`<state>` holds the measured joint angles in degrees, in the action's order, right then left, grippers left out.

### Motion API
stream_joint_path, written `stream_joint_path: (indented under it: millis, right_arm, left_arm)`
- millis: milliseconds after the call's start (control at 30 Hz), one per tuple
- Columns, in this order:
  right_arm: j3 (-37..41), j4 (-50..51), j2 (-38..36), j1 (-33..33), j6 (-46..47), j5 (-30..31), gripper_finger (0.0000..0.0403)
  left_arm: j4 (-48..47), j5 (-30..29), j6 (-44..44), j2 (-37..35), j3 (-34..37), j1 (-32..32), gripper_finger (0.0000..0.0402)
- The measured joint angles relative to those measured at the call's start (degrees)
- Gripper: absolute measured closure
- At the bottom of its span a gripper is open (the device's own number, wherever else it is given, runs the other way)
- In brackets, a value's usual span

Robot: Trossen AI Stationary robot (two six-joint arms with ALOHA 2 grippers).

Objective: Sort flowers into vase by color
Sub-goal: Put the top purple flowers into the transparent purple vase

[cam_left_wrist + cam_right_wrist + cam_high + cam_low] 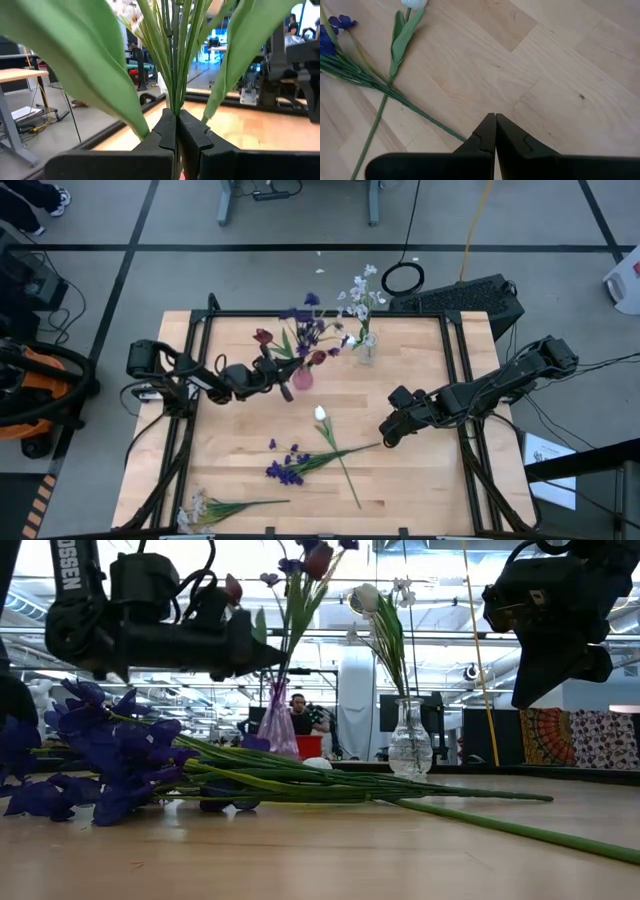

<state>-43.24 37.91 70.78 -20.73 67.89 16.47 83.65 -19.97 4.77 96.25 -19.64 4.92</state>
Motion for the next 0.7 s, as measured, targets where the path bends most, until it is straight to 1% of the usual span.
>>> stream_joint_path:
  millis: [267,367,467,567,700]
  right_arm:
    - [0.01,0.06,0.00,0.05,-0.01,0.13,0.0403]
    - [0.00,0.07,0.00,0.15,0.00,0.17,0.0403]
    - [0.00,0.05,0.00,0.15,0.09,0.17,0.0403]
    - [0.00,-0.04,0.00,0.15,0.44,0.17,0.0403]
    - [0.00,-0.34,0.00,0.15,0.45,0.17,0.0403]
  left_arm:
    - [-0.51,-0.04,0.03,0.00,0.42,-0.87,0.0395]
    - [-1.68,-0.04,-0.05,0.00,0.42,-0.87,0.0386]
    - [-2.26,-0.04,-3.12,0.00,0.42,-0.87,0.0366]
    - [-2.52,-0.04,-7.26,-0.04,0.42,-0.83,0.0337]
    - [-3.97,0.03,-7.45,-1.15,0.42,-1.43,0.0302]
